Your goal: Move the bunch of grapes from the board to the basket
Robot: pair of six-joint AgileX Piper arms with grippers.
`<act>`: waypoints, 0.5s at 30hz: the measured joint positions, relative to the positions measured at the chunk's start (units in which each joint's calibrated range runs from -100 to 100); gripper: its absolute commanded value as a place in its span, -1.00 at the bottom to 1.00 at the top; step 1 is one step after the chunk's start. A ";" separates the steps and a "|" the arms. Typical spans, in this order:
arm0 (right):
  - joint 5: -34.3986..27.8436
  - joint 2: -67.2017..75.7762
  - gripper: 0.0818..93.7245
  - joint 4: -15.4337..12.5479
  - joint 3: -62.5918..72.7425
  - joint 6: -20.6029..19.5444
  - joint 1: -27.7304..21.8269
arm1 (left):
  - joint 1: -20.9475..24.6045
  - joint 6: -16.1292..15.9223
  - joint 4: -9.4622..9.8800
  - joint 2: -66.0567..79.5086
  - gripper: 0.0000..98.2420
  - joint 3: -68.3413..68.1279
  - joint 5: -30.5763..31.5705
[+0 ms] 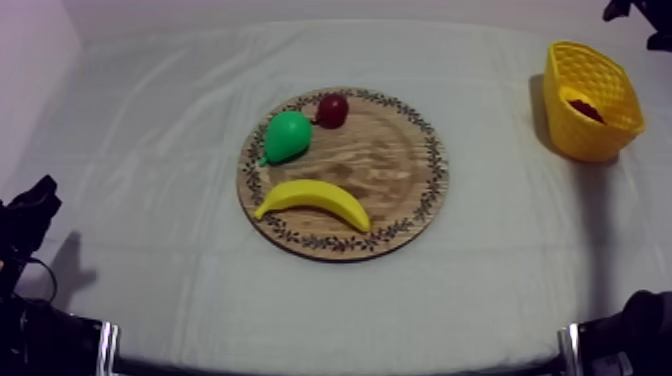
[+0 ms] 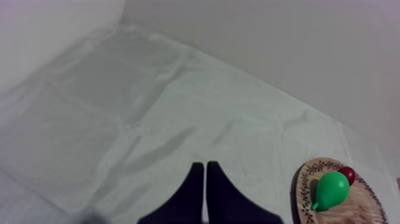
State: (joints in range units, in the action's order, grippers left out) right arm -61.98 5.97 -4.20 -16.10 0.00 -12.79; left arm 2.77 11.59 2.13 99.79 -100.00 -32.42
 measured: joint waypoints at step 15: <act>-0.62 21.70 -0.65 -2.03 -12.34 2.84 3.00 | 0.00 0.00 0.00 0.00 -1.00 0.00 0.00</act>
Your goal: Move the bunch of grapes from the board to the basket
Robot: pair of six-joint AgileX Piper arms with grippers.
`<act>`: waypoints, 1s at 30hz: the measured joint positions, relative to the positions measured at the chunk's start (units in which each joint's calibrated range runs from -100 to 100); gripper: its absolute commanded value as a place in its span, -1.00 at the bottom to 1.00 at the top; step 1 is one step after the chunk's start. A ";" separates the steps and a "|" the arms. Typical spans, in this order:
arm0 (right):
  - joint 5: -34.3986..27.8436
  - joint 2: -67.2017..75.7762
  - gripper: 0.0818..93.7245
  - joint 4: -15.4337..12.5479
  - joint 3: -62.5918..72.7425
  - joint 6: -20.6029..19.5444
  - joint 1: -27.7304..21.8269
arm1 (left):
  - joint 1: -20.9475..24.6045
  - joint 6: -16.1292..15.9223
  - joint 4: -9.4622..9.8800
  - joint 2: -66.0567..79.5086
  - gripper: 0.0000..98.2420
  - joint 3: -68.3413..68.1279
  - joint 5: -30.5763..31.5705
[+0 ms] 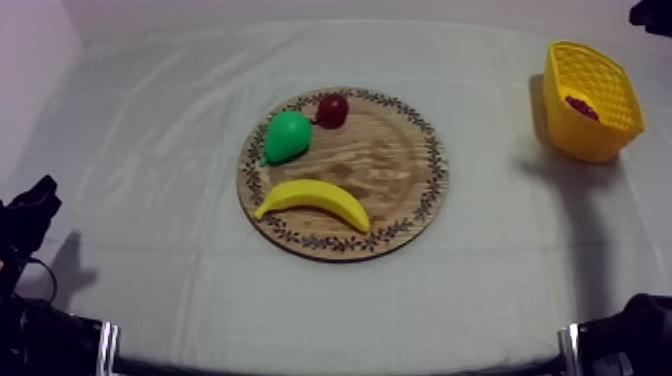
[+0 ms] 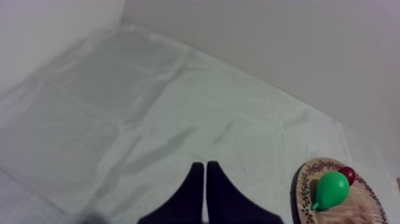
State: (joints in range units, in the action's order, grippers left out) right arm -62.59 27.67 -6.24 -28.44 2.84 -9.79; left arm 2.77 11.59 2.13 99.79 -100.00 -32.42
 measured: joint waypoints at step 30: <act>11.41 47.06 -0.91 3.39 -36.56 -1.01 10.93 | 0.00 0.00 0.00 0.00 -1.00 0.00 0.00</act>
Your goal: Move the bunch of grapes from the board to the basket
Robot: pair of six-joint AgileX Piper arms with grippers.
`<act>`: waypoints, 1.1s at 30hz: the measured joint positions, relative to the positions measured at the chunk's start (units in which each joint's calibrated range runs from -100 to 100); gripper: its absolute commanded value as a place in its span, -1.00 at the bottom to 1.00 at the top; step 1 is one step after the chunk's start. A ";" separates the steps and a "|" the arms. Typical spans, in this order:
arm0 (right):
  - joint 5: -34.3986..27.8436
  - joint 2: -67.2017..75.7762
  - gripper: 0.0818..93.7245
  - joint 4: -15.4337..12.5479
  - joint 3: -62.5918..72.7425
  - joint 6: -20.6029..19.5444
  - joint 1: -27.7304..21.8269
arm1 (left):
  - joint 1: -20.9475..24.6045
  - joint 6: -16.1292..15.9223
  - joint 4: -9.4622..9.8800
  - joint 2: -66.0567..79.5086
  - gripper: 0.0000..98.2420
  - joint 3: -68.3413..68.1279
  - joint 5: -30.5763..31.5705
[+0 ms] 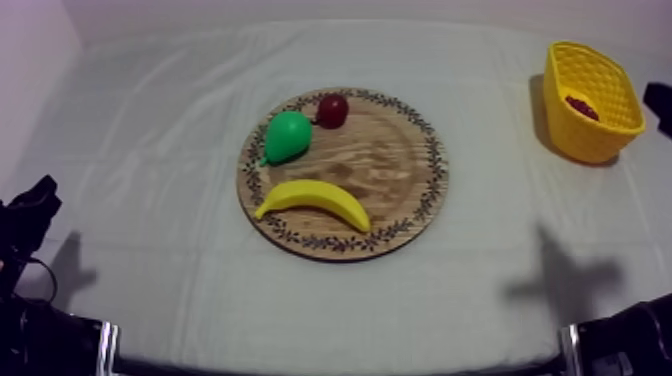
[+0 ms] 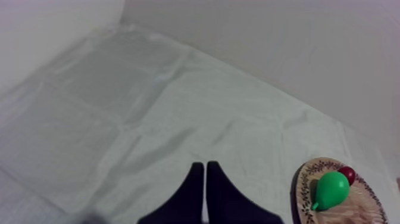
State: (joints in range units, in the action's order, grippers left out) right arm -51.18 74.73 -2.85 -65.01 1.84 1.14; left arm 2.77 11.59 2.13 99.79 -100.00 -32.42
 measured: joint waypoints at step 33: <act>12.86 21.00 -0.99 2.01 -34.71 4.57 1.05 | 0.00 0.00 0.00 0.00 -1.00 0.00 0.00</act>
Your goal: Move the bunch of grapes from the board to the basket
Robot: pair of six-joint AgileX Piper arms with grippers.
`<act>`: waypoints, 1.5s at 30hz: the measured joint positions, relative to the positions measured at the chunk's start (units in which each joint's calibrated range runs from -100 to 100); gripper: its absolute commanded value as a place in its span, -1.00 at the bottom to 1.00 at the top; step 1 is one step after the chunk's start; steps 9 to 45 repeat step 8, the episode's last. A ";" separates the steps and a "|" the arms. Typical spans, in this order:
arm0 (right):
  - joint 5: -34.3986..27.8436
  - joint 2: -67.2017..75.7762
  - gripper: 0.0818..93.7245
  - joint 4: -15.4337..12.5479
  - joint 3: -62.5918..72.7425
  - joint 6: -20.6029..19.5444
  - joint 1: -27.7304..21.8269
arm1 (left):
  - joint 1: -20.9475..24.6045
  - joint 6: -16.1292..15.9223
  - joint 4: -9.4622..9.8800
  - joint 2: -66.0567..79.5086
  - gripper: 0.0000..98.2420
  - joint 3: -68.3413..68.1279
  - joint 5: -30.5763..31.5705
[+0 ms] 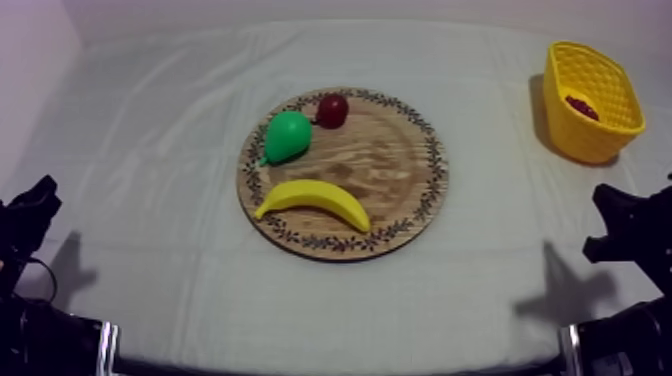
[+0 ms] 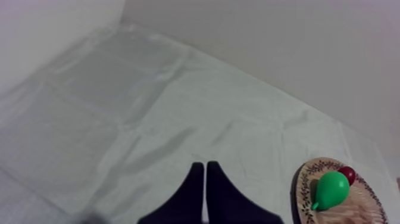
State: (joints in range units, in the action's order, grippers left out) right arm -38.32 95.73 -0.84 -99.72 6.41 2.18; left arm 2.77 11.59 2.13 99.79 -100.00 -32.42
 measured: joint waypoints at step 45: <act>0.07 0.00 -0.99 0.00 -0.05 5.01 -0.03 | 0.00 -0.02 0.00 0.00 -1.00 0.00 0.00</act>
